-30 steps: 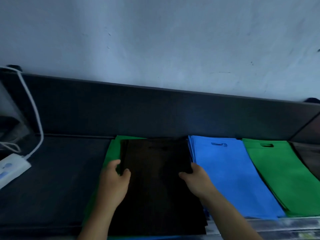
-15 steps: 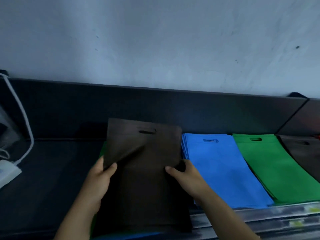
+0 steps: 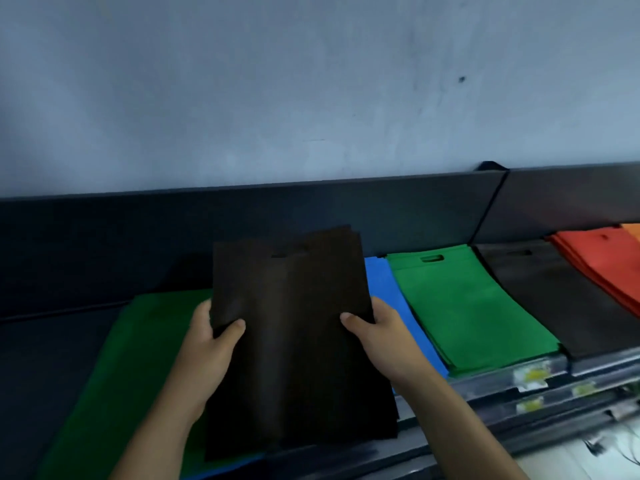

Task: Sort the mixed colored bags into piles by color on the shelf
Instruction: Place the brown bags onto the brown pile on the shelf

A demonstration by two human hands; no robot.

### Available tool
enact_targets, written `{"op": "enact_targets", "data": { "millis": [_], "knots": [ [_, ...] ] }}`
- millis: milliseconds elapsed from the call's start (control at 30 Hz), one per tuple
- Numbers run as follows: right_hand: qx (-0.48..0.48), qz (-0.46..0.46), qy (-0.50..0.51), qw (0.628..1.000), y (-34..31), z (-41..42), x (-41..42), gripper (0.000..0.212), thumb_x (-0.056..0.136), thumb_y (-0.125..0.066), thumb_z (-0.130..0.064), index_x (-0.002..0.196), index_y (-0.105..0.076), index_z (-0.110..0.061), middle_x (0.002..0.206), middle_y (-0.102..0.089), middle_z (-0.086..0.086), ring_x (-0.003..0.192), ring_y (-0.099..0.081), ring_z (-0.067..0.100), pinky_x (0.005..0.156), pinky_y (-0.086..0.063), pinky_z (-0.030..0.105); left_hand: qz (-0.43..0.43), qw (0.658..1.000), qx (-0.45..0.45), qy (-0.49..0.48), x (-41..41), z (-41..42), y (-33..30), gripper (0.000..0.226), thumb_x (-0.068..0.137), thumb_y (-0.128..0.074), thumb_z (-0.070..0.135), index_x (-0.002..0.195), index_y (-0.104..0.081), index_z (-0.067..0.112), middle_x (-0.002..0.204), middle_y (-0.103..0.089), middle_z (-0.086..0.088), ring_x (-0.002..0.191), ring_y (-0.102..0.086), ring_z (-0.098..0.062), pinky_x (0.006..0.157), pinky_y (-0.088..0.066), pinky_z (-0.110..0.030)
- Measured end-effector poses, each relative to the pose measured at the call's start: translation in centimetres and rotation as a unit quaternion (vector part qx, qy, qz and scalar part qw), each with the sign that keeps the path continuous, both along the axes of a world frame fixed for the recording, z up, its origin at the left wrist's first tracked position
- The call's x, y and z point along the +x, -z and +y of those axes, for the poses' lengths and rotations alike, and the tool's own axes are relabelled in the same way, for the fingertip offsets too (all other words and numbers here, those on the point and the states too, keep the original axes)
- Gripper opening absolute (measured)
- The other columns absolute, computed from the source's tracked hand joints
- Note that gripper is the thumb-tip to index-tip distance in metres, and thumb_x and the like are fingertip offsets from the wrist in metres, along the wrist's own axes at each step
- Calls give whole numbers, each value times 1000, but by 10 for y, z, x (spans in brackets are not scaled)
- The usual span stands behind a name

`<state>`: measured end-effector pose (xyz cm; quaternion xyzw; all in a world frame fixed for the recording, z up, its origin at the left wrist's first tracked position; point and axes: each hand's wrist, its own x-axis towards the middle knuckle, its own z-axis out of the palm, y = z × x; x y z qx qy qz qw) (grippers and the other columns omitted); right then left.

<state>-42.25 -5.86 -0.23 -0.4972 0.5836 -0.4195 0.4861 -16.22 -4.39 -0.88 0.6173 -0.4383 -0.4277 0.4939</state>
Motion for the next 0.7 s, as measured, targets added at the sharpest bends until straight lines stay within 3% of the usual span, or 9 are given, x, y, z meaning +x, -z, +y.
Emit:
{"op": "enact_targets", "data": {
  "millis": [133, 300, 367, 433, 500, 600, 700],
  "knots": [
    [-7, 32, 78, 996, 4, 10, -94, 13, 98, -70, -18, 108, -71, -25, 103, -81, -8, 97, -77, 12, 91, -63, 42, 4, 999, 6, 37, -96, -15, 1, 42, 102, -57, 14, 138, -50, 36, 119, -68, 12, 108, -67, -12, 89, -53, -33],
    [22, 28, 153, 988, 2, 37, -226, 15, 99, -64, -13, 104, -71, -26, 100, -80, -4, 86, -76, 8, 72, -57, 27, -3, 995, 11, 94, -229, -34, -1, 45, 100, -60, 13, 138, -51, 36, 123, -69, 6, 105, -68, -11, 92, -56, -37],
    [23, 44, 173, 984, 1, 50, -281, 22, 98, -62, -13, 106, -73, -30, 101, -81, -8, 92, -76, 9, 85, -61, 35, -2, 993, 6, 121, -289, -38, -1, 50, 101, -59, 11, 144, -47, 33, 124, -64, 12, 97, -63, 3, 86, -54, -25],
    [24, 51, 186, 981, -6, 63, -324, 28, 98, -60, -9, 106, -74, -32, 101, -81, -11, 98, -77, 13, 91, -61, 40, 6, 991, 0, 134, -341, -40, -1, 53, 102, -57, 8, 149, -42, 27, 114, -55, 19, 80, -49, 17, 67, -42, -7],
    [23, 64, 201, 977, -10, 77, -367, 36, 99, -59, -5, 104, -75, -37, 99, -82, -13, 97, -78, 13, 92, -61, 39, 13, 990, 6, 142, -392, -40, 2, 56, 102, -57, 7, 153, -40, 24, 119, -51, 14, 75, -43, 18, 60, -37, -5],
    [25, 65, 212, 975, -10, 91, -414, 44, 101, -58, -6, 104, -72, -48, 105, -81, -15, 97, -79, 11, 93, -61, 40, 13, 989, -7, 145, -444, -43, 9, 60, 100, -59, 7, 153, -39, 26, 135, -55, 3, 95, -57, 6, 82, -50, -19],
    [32, 50, 221, 974, -6, 95, -450, 45, 103, -58, -7, 112, -71, -49, 110, -81, -12, 94, -80, 11, 91, -63, 41, 12, 987, 9, 162, -481, -46, 11, 63, 97, -62, 10, 152, -39, 32, 137, -59, -2, 123, -60, -16, 105, -51, -41]
  ]
}}
